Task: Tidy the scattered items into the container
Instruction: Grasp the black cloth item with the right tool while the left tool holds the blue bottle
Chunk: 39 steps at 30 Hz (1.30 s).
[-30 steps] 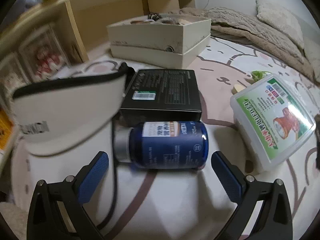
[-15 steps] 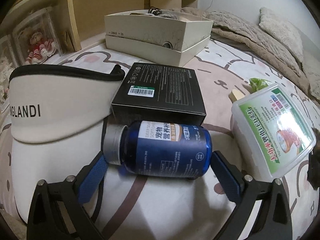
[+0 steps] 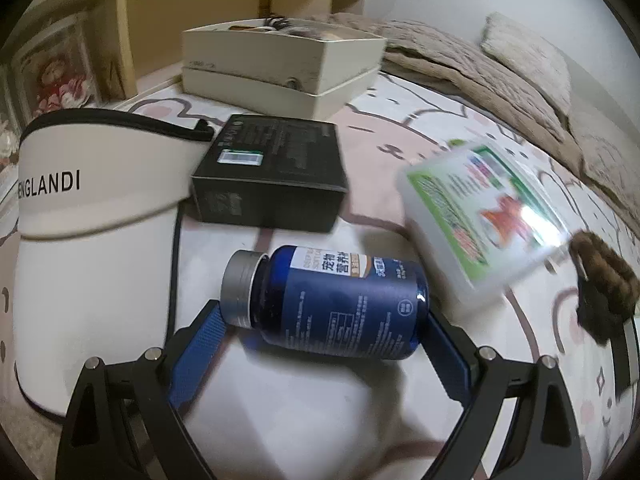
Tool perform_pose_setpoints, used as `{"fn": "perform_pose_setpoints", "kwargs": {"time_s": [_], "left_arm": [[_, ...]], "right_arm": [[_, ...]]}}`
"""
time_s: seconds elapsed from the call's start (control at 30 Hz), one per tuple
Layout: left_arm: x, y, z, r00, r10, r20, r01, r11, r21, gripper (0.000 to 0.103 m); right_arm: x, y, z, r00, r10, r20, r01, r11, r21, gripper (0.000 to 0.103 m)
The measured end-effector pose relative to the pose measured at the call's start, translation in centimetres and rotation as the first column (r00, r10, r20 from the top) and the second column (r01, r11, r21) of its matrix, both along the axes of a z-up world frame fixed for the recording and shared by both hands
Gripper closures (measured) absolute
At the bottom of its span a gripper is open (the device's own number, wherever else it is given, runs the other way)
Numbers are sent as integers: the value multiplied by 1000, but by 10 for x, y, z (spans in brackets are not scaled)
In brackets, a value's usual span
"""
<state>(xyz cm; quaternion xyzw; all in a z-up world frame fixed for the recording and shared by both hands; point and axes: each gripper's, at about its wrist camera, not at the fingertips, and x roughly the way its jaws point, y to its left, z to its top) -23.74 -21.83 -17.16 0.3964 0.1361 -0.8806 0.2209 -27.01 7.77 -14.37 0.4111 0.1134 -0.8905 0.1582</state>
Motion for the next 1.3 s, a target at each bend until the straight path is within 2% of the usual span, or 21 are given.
{"fn": "perform_pose_setpoints", "kwargs": {"time_s": [0.23, 0.3, 0.33, 0.47, 0.6, 0.7, 0.8, 0.83, 0.87, 0.93, 1.07, 1.13, 1.2, 1.3], "left_arm": [[15, 38, 5, 994, -109, -1, 109, 994, -29, 8], [19, 49, 6, 989, -149, 6, 149, 988, -45, 8], [20, 54, 6, 986, -165, 7, 166, 985, -51, 8], [24, 74, 8, 970, -242, 4, 242, 968, -61, 8], [19, 87, 1, 958, -287, 20, 287, 955, -71, 8], [19, 90, -2, 957, -288, 26, 289, 954, -75, 8], [19, 88, -2, 958, -287, 18, 287, 956, -58, 8], [19, 88, -3, 958, -286, 15, 286, 957, -51, 8], [19, 87, -3, 958, -286, 13, 286, 957, -46, 8], [19, 86, -4, 958, -286, 8, 286, 958, -39, 8], [19, 83, -4, 958, -288, -2, 288, 957, -26, 8], [19, 81, -4, 957, -289, -7, 288, 957, -16, 8], [20, 80, -3, 957, -289, -10, 289, 957, -11, 8], [20, 80, -3, 957, -290, -10, 289, 957, -11, 8]], "right_arm": [[-16, -21, -19, 995, 63, -74, -52, 989, 141, 0], [-24, -26, -22, 992, 80, -99, -61, 982, 181, 4], [-28, -29, -25, 990, 87, -109, -63, 976, 209, 10], [-46, -41, -40, 986, 111, -128, -60, 936, 346, 24], [-57, -49, -58, 982, 137, -128, -67, 894, 442, 24], [-65, -53, -71, 982, 148, -118, -70, 864, 499, 25], [-73, -58, -77, 975, 169, -144, -64, 837, 544, 26], [-77, -60, -78, 974, 169, -154, -55, 828, 558, 32], [-82, -61, -81, 975, 166, -151, -52, 822, 567, 38], [-90, -62, -83, 977, 160, -144, -52, 825, 563, 40], [-91, -65, -83, 980, 161, -119, -74, 842, 534, 74], [-85, -66, -82, 979, 166, -117, -82, 851, 519, 82], [-76, -62, -76, 981, 169, -99, -105, 879, 465, 92], [-61, -54, -67, 984, 168, -56, -137, 923, 359, 95]]}}
